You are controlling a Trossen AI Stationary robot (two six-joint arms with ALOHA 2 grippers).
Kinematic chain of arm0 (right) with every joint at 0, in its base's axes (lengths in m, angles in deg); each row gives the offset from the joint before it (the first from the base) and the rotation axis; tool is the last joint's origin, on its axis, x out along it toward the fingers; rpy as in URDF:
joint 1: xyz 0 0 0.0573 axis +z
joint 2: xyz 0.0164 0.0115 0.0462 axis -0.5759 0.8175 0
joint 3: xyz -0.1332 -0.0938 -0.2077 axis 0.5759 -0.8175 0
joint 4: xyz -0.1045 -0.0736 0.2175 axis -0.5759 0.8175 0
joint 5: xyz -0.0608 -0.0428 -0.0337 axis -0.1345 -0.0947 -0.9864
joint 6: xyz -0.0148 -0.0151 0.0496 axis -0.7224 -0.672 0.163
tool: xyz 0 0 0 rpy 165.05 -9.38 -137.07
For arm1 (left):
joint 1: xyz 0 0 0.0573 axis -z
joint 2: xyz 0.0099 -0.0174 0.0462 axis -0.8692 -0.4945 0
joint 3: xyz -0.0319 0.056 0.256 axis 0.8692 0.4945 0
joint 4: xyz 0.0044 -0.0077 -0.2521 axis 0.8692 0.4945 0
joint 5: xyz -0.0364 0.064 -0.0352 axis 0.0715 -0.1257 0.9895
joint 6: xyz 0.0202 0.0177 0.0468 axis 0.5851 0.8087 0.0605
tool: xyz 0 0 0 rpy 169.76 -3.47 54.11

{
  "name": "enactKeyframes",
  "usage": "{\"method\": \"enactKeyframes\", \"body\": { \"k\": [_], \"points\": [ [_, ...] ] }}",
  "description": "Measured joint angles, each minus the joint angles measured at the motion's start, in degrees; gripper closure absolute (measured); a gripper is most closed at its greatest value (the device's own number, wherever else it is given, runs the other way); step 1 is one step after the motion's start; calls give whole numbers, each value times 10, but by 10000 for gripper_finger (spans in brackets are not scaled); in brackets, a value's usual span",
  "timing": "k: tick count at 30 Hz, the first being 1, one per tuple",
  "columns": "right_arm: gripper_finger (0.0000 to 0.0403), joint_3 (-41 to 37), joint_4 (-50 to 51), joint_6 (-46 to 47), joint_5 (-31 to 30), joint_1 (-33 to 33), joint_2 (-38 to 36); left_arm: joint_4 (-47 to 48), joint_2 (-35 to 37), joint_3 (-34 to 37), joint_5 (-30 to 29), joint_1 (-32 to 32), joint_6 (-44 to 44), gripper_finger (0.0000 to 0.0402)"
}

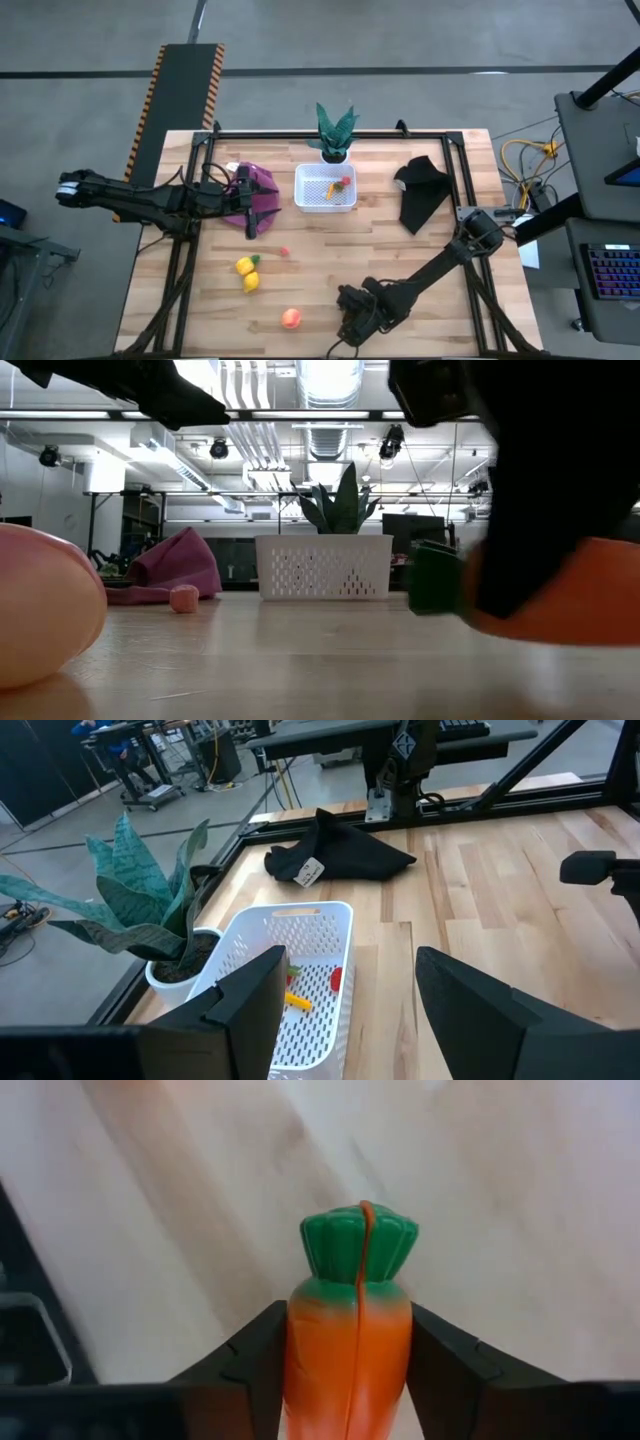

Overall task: Build produce basket
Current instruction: Put the carrot into the white basket

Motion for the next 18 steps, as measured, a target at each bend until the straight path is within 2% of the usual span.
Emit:
{"method": "enactKeyframes", "body": {
  "k": [6,13,18],
  "points": [
    [247,13,1,-43,-63,-22,-1,0,0,0,2,0,-1,192],
    [248,27,3,-134,-92,-68,-12,0,0,0,3,0,-1,192],
    [250,33,46,-181,-140,-105,-41,2,0,0,4,0,-15,192]
  ]
}}
